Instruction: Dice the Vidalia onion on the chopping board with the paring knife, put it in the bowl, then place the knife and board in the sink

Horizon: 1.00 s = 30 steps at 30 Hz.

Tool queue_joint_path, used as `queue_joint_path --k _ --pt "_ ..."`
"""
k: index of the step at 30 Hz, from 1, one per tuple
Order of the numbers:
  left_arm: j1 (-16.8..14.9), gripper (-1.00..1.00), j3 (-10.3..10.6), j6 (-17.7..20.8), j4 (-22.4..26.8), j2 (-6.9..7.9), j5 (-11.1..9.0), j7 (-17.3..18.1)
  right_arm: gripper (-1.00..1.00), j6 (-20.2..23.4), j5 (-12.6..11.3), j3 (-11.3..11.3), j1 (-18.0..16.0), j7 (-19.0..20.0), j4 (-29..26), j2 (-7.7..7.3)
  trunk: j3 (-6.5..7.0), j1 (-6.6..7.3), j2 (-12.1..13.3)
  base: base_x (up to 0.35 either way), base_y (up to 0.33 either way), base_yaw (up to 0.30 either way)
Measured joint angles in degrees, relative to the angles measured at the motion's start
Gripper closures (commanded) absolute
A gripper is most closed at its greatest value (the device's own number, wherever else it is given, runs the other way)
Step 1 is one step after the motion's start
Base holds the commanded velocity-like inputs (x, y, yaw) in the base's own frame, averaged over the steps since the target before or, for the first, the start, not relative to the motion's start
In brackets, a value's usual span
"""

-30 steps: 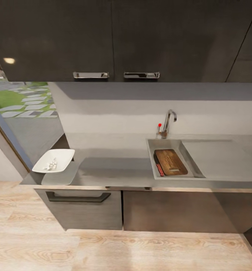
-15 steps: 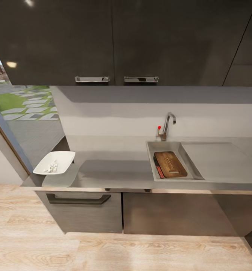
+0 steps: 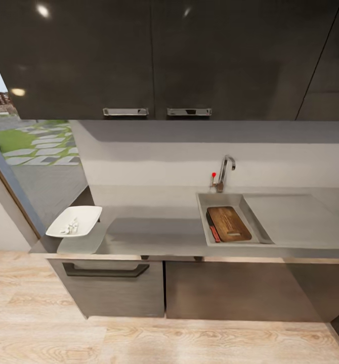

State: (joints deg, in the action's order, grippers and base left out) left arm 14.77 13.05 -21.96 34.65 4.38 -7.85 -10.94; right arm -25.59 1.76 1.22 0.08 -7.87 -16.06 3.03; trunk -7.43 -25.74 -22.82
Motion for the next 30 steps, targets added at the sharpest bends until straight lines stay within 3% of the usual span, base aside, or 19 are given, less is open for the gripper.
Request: queue_joint_path --k 3,7,10,15,18,30 --pt "0.0 -1.0 0.0 0.0 0.0 -0.05 0.0 0.0 -1.0 0.1 0.1 0.0 0.0 0.1 2.4 -0.78 0.2 0.0 0.0 0.0 0.0 0.0" --pt "0.0 -1.0 0.0 0.1 -0.2 -0.07 0.0 -0.1 -1.0 0.2 0.1 0.1 0.0 0.1 9.1 -4.53 0.28 0.0 0.0 0.0 0.0 0.0" --pt "0.0 -1.0 0.0 0.4 -0.7 -0.08 0.0 -0.3 -1.0 0.7 0.1 0.2 0.0 -0.1 12.2 -6.14 0.29 0.0 0.0 0.0 0.0 0.0" --pt "0.0 -1.0 -1.2 0.5 -3.9 -0.07 0.0 -4.5 -1.0 6.0 -0.1 -0.1 0.0 -0.5 14.5 -6.21 0.29 0.0 0.0 0.0 0.0 0.0" --pt "0.0 -1.0 -1.4 0.5 -6.0 -0.09 -0.1 -6.4 -1.0 9.0 -1.4 -0.6 0.0 -0.6 14.3 -6.19 0.29 0.0 0.0 0.0 0.0 0.0" --pt "0.0 -1.0 -1.4 0.1 -15.6 -0.03 0.2 -6.3 -1.0 9.4 -2.4 -0.7 0.0 -0.4 12.9 -5.58 0.29 0.0 0.0 0.0 0.0 0.0"
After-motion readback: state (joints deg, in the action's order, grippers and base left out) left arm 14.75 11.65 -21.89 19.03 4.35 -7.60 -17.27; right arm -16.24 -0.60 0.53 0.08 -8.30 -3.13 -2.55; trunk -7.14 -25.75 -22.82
